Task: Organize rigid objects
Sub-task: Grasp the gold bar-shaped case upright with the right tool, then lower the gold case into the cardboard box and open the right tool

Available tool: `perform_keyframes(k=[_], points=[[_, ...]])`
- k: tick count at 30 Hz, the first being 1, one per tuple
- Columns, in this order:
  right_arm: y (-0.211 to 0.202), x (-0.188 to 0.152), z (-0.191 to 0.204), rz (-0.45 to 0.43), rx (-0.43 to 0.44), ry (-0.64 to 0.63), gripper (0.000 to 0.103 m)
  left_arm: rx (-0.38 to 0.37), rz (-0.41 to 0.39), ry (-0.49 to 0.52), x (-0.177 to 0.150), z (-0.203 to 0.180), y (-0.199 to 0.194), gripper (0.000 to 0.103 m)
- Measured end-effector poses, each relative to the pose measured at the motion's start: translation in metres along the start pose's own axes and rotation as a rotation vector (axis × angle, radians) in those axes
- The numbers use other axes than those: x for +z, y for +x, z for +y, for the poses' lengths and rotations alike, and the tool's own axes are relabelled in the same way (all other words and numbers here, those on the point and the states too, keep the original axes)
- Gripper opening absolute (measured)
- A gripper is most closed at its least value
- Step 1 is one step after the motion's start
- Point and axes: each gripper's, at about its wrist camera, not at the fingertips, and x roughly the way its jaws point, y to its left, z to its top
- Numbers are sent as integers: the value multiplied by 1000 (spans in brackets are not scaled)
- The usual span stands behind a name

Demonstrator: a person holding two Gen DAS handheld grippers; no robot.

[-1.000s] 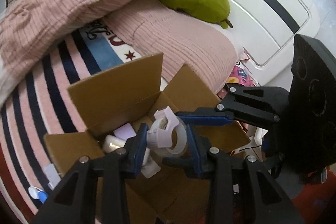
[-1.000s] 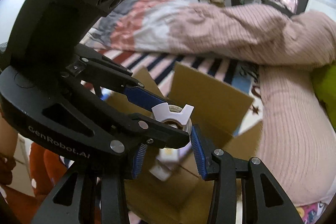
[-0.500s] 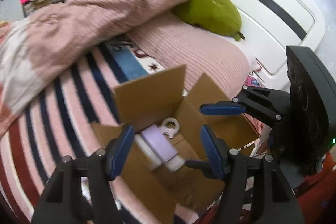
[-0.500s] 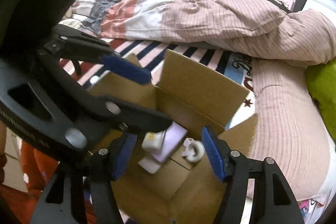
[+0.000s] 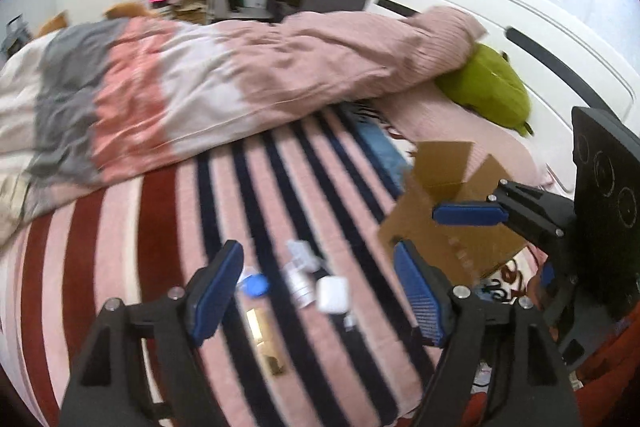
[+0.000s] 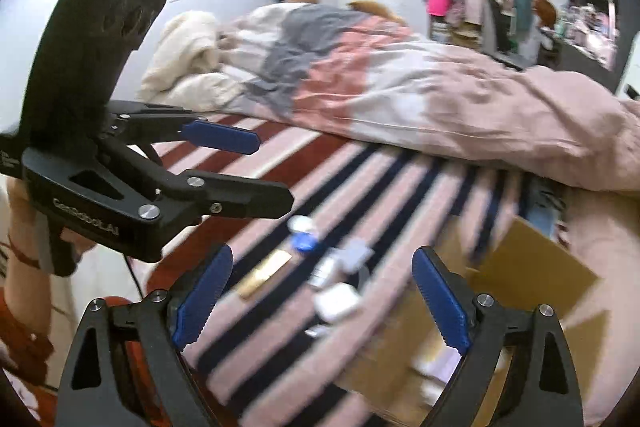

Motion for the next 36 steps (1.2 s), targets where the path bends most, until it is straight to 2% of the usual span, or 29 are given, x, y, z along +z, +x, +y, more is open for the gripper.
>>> perform_keyframes(k=[5,10,11,13,14,16,17,18,19,21,24,25,27,36], points=[[54,-2,37,64,65,-51,90,92,-8,-91,-38,45,4,75],[125,-32,51,181,125,39,87,140,27,-175,-83,88,21,75],[137,-38,52,199,121,56,85,148,31,-185,-92,96,23,75],[161,-51,52,241,108,100,69,146,33,-207,-104,105,27,75],[172,-57,52,259,102,122,66,141,35,-221,-108,109,28,75],[185,-65,53,261,67,144,55,129,41,-243,-117,117,31,75],[191,-67,54,259,41,149,53,128,43,-246,-119,118,32,75],[196,-68,54,261,16,163,47,128,46,-247,-121,120,33,75],[200,-67,54,264,-3,175,35,129,49,-248,-123,121,34,75],[201,-67,51,262,-15,195,27,129,52,-251,-121,122,34,75],[192,-65,42,282,3,172,17,125,49,-251,-123,121,33,75],[188,-66,40,296,-19,151,14,123,48,-253,-122,121,33,75],[184,-69,37,327,-47,100,14,119,47,-254,-121,119,33,75],[192,-73,43,305,-71,49,13,124,77,-223,-118,104,31,75]])
